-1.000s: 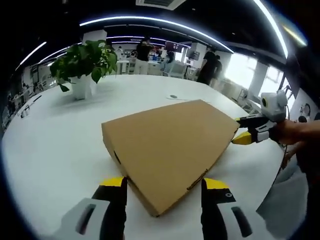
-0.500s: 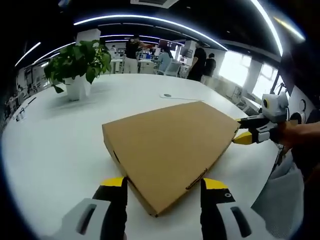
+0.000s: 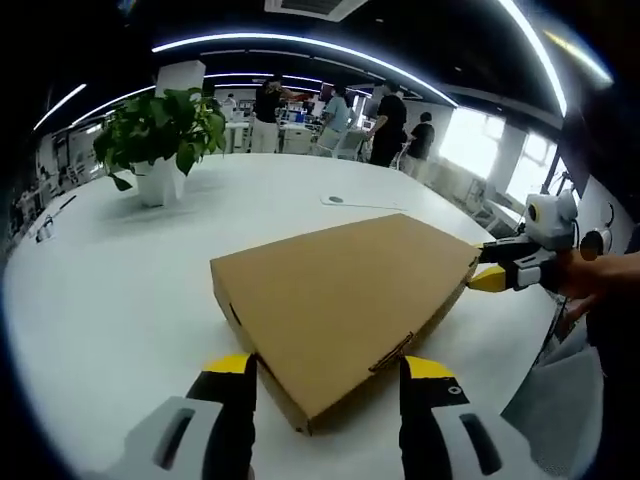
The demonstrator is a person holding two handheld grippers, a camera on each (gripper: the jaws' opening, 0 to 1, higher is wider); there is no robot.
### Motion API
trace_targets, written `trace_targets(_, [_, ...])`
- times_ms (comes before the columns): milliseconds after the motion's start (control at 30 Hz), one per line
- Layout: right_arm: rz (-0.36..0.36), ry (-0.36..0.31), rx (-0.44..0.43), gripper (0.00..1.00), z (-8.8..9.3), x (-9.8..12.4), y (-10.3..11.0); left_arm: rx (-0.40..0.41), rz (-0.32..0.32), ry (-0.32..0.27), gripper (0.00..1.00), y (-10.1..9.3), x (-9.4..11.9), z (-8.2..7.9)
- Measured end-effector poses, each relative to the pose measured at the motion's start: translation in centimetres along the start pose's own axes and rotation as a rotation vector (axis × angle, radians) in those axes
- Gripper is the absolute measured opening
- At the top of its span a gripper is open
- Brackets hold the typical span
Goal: Operate the shoe box by opening the lid, removing the specified soft item, and placing it in the target area until the item is outside and the box remains undamaged.
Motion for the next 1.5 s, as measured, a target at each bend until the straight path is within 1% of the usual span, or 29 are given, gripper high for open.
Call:
trace_targets(100, [0.000, -0.022, -0.008, 0.48, -0.5, 0.4, 0.2, 0.007, -0.005, -0.016, 0.58, -0.1, 0.4, -0.5])
trace_targets(200, [-0.002, -0.052, -0.021, 0.49, -1.1, 0.8, 0.2, 0.037, -0.007, -0.053, 0.58, 0.0, 0.9, -1.3])
trace_targets(267, [-0.002, -0.062, -0.019, 0.48, -1.4, 1.1, 0.5, 0.029, -0.010, -0.068, 0.58, 0.1, 1.2, -1.8])
trace_targets(400, [0.000, -0.079, -0.013, 0.48, -2.1, 1.4, 0.7, 0.024, -0.008, -0.080, 0.57, 0.3, 1.5, -2.5])
trace_targets(500, [0.000, -0.093, -0.015, 0.48, -2.7, 1.6, 0.8, 0.035, -0.003, -0.095, 0.57, 0.5, 1.7, -3.0])
trace_targets(667, [-0.007, -0.131, -0.031, 0.49, -4.2, 2.0, 0.7, 0.003, 0.007, -0.110, 0.57, 0.7, 2.0, -4.0])
trace_targets(733, [-0.004, -0.136, -0.011, 0.48, -4.9, 2.0, 0.6, -0.010, 0.012, -0.114, 0.57, 0.8, 2.1, -4.3])
trace_targets(833, [-0.006, -0.150, -0.007, 0.49, -6.0, 2.1, 0.5, -0.031, 0.016, -0.121, 0.58, 0.9, 2.1, -4.8])
trace_targets(900, [-0.010, -0.172, -0.013, 0.49, -6.8, 2.4, 0.5, -0.050, 0.006, -0.128, 0.55, 1.1, 2.2, -5.2])
trace_targets(1067, [-0.009, -0.194, 0.000, 0.49, -8.5, 2.3, 0.6, -0.064, -0.008, -0.142, 0.52, 1.8, 2.2, -6.1])
trace_targets(1167, [-0.009, -0.215, 0.002, 0.49, -9.6, 2.4, 0.8, -0.071, -0.028, -0.154, 0.47, 2.2, 2.2, -6.7])
trace_targets(1200, [-0.009, -0.213, 0.005, 0.49, -9.9, 2.3, 0.8, -0.113, -0.058, -0.144, 0.44, 2.5, 2.2, -6.9])
trace_targets(1233, [-0.011, -0.206, -0.001, 0.49, -10.2, 2.3, 0.8, -0.158, -0.082, -0.122, 0.42, 2.7, 2.1, -6.9])
trace_targets(1267, [-0.013, -0.206, -0.004, 0.49, -10.4, 2.2, 0.8, -0.197, -0.094, -0.113, 0.40, 2.6, 2.0, -7.1])
trace_targets(1333, [-0.011, -0.207, -0.004, 0.49, -10.9, 2.2, 0.7, -0.184, -0.094, -0.119, 0.38, 2.7, 1.8, -7.4])
trace_targets(1400, [-0.011, -0.214, -0.009, 0.49, -11.4, 2.1, 0.7, -0.180, -0.114, -0.126, 0.34, 3.1, 1.8, -7.7])
trace_targets(1467, [-0.009, -0.221, -0.002, 0.49, -11.8, 2.1, 0.8, -0.177, -0.143, -0.130, 0.29, 3.5, 1.8, -8.0])
trace_targets(1500, [-0.008, -0.224, 0.004, 0.48, -12.1, 2.0, 0.8, -0.175, -0.152, -0.133, 0.28, 3.6, 1.7, -8.1])
Point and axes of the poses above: the point that each gripper's makers call its tool centre point, and the gripper's own axes: x roughly backward along the fingers, y roughly to its left, z roughly out of its underside, the point moved 9 cm from there along x, roughly backward along the fingers, and after that the axes turned 7 degrees about -x, right-handed, at the moved point
